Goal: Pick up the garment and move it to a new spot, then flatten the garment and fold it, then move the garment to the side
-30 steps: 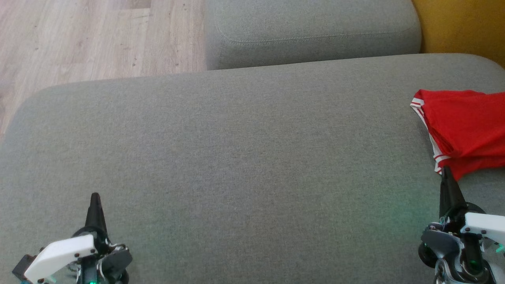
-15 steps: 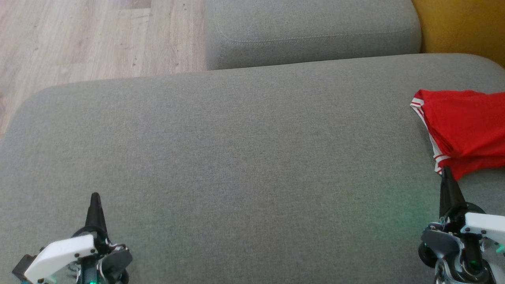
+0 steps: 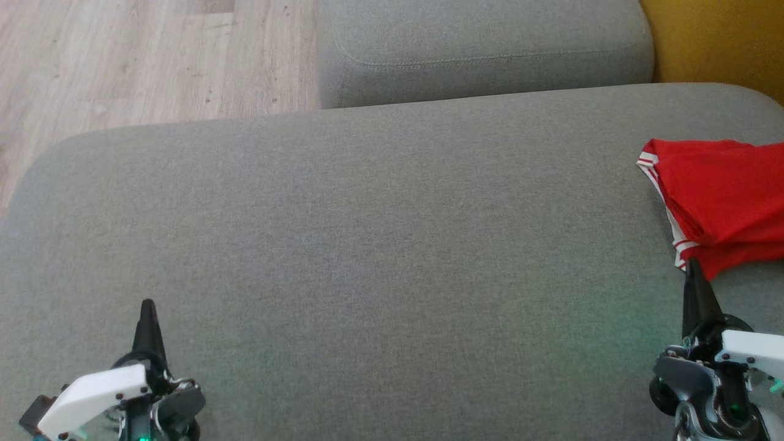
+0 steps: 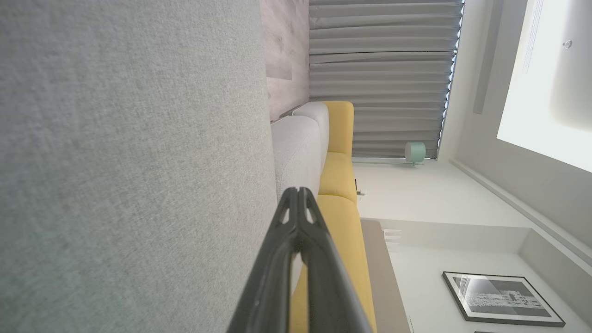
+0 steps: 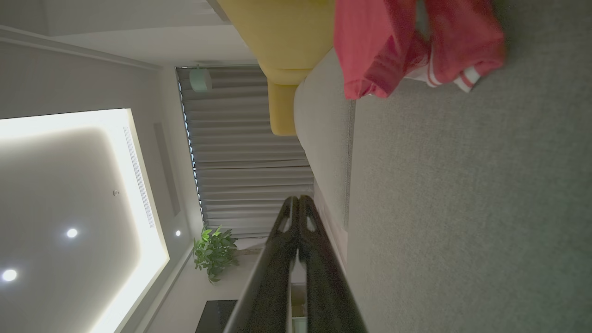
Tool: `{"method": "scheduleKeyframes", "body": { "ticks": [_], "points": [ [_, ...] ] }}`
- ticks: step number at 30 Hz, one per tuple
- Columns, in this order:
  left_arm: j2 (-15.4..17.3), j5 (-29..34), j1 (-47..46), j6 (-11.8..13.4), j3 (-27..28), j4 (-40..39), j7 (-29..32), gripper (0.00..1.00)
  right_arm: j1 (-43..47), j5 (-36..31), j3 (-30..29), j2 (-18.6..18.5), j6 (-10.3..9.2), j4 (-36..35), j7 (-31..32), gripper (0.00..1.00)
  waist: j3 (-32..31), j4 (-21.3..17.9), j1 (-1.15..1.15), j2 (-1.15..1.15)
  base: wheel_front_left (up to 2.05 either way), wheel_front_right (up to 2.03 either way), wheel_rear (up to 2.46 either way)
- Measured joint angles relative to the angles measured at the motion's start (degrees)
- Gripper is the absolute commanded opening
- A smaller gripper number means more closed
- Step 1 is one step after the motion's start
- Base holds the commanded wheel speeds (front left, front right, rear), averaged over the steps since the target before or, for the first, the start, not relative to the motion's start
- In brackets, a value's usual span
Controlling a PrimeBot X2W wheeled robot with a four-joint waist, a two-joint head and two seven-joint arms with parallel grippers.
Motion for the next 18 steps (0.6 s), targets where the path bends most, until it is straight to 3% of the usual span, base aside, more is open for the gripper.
{"method": "scheduleKeyframes", "body": {
  "ticks": [18],
  "points": [
    [0.00,0.00,0.00,0.00,0.00,0.00,0.00,0.00,0.00,0.00,0.00,0.00,0.00,0.00,0.00,0.00,0.00,0.00,0.00,0.00,0.00,0.00,0.00]
  ]
}}
